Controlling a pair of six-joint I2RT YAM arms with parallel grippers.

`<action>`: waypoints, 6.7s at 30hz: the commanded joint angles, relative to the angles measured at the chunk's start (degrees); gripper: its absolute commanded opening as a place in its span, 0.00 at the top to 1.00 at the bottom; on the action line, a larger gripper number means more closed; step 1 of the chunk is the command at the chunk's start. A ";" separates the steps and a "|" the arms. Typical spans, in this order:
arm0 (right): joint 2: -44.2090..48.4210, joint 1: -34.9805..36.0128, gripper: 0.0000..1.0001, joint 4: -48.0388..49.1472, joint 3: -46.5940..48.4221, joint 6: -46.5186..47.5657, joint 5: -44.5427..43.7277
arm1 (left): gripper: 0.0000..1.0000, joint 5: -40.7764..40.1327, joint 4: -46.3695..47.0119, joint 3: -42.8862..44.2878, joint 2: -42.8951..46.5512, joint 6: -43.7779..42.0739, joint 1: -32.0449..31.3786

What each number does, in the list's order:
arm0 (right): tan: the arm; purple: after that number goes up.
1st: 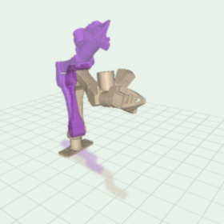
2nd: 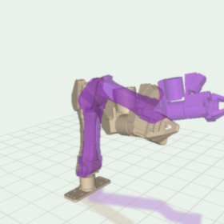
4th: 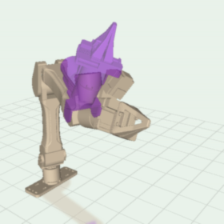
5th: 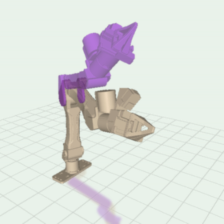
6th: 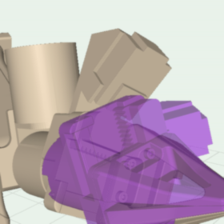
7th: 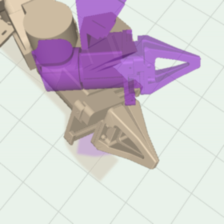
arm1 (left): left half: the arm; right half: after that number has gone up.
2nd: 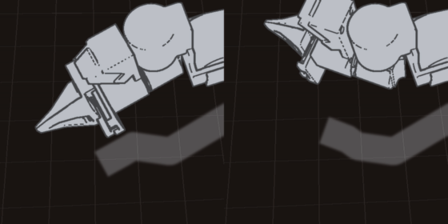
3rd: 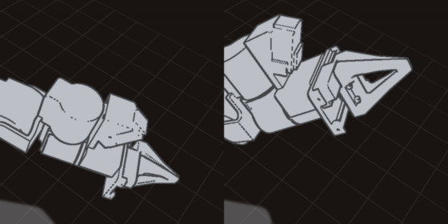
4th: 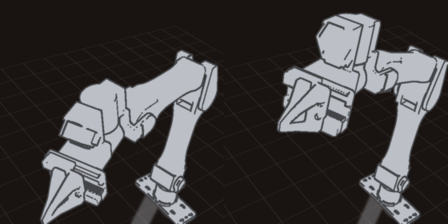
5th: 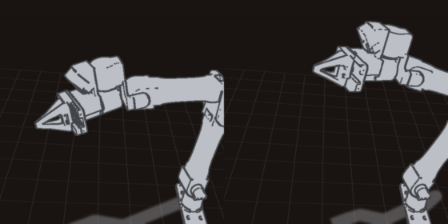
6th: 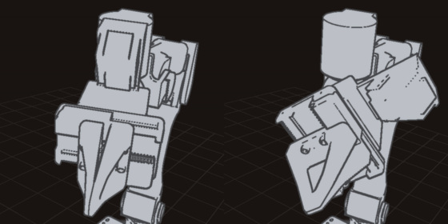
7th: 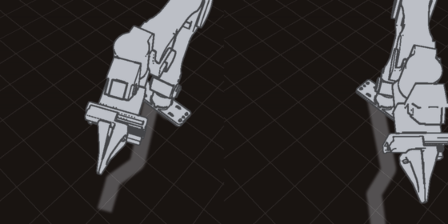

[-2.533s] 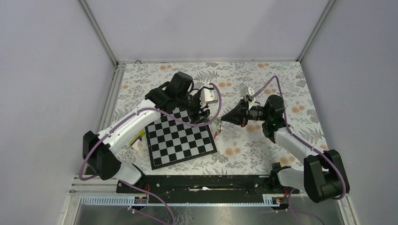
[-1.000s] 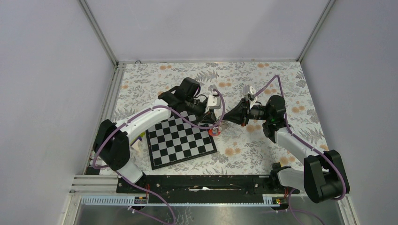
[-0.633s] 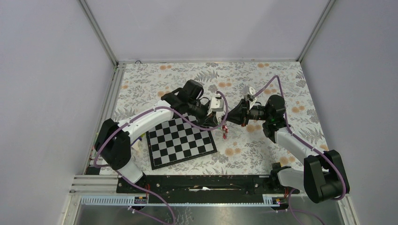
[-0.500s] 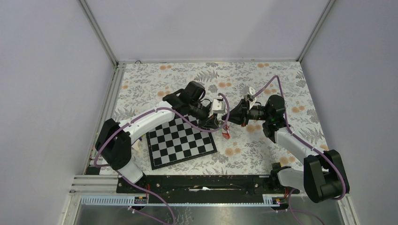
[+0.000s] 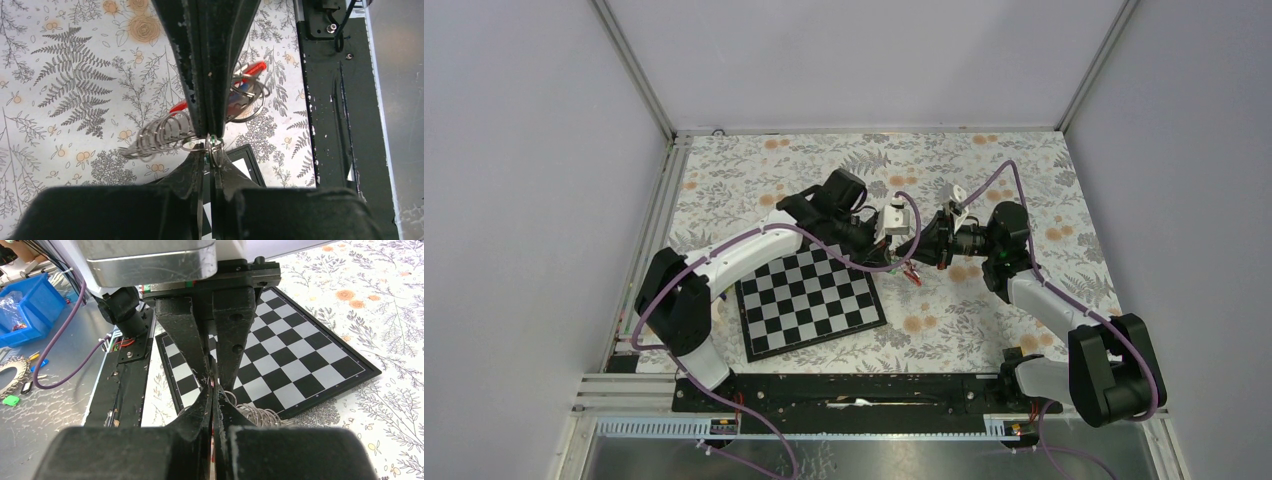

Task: Put the keys on the keyring

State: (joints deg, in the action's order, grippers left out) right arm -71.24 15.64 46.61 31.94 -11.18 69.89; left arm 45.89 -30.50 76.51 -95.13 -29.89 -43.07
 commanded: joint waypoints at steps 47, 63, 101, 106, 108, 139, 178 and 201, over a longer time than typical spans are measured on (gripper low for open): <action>0.36 0.10 1.00 -0.90 1.31 3.98 0.24 | 0.81 1.67 4.29 3.48 3.75 -1.66 1.13; 3.01 0.09 0.65 -14.19 2.57 18.87 -2.75 | 1.00 -12.30 -12.73 12.13 2.24 -6.05 -1.17; -1.57 1.96 0.68 5.77 -0.40 -0.26 -0.41 | 1.00 -19.23 -21.70 24.26 -2.34 -0.23 -6.98; -1.84 2.33 0.72 5.77 -0.30 -0.47 -0.19 | 1.00 -18.95 -21.59 24.21 -2.69 -0.05 -6.96; -1.89 2.38 0.74 5.77 -0.25 -0.45 -0.03 | 1.00 -18.79 -21.55 24.29 -2.78 -0.03 -6.97; 2.20 1.33 1.00 2.14 1.60 1.08 1.30 | 0.34 -12.74 2.17 -0.92 13.79 -6.55 -0.43; 0.57 0.45 1.00 1.91 0.96 1.75 1.23 | 1.00 3.73 0.97 2.75 0.28 0.42 -0.44; 0.13 0.67 1.00 1.20 0.45 3.01 0.42 | 1.00 1.78 3.10 6.17 -3.15 5.63 -1.17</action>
State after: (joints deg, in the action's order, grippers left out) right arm -71.37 15.66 45.28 31.55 -9.23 70.00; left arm 46.35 -33.34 80.01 -97.73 -25.91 -43.35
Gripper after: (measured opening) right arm 0.017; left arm 0.018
